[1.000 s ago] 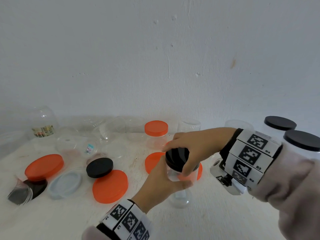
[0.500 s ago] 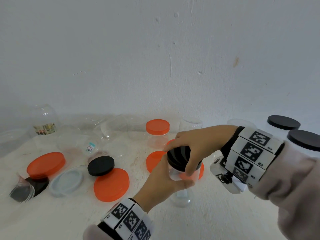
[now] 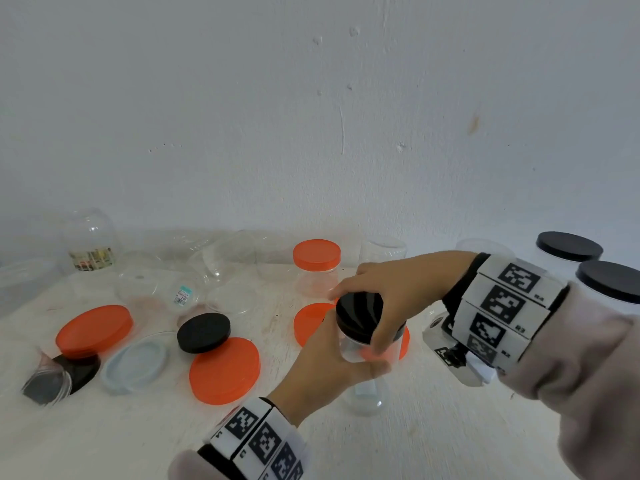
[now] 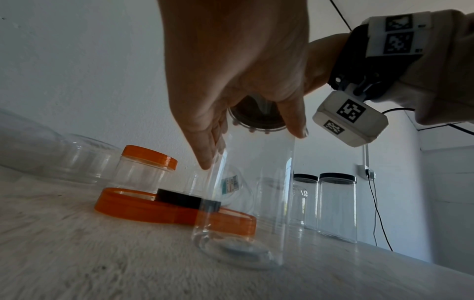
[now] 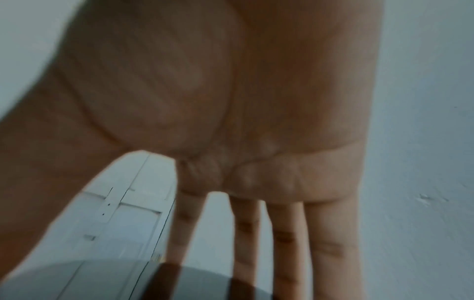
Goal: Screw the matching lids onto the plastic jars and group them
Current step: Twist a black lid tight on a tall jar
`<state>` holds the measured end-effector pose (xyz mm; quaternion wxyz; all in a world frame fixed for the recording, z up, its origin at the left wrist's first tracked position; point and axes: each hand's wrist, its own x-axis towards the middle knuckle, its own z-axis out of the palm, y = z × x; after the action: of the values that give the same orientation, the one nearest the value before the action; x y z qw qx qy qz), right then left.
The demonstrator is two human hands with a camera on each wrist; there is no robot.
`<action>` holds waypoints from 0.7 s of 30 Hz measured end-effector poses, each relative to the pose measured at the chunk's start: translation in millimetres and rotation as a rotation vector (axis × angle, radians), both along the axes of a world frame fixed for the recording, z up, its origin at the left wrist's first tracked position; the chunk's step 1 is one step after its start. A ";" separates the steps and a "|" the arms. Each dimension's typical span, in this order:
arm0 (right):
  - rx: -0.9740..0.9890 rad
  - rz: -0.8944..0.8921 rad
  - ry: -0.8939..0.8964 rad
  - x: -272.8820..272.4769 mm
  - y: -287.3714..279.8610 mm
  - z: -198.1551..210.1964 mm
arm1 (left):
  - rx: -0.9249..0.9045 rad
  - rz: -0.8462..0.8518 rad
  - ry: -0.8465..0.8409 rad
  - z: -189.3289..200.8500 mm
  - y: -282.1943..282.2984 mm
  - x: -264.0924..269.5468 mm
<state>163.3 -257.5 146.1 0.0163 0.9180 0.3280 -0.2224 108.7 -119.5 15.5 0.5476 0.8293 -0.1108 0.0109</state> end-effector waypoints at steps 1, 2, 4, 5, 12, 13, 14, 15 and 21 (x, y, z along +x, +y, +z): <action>0.010 0.024 0.024 0.4 -0.7 2.4 | 0.002 0.000 -0.001 0.1 0.0 0.0; 0.030 0.040 0.035 0.7 -1.1 3.8 | 0.001 -0.001 -0.003 -0.1 0.2 0.0; 0.062 0.048 0.013 1.8 -1.0 4.1 | -0.003 -0.003 -0.008 -0.5 0.1 0.0; 0.064 0.041 -0.009 2.3 -0.7 3.5 | -0.006 -0.003 -0.008 -0.6 0.0 0.1; 0.003 -0.083 -0.108 -0.1 3.4 -7.8 | -0.011 -0.010 0.013 -1.5 1.3 0.5; -0.005 -0.068 -0.080 0.3 3.0 -5.6 | -0.010 -0.006 0.016 -1.7 1.2 0.7; -0.010 -0.042 -0.037 0.6 2.1 -2.6 | -0.009 0.000 0.016 -1.7 0.9 0.7; -0.011 -0.012 0.007 0.8 1.0 0.7 | -0.006 0.003 0.014 -1.3 0.7 0.5; 0.043 0.012 -0.013 2.0 -0.7 1.7 | -0.009 -0.004 0.000 0.1 0.3 -0.1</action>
<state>165.3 -258.2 147.8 0.0000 0.9175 0.3382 -0.2092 108.5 -119.2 15.6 0.5515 0.8265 -0.1123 0.0104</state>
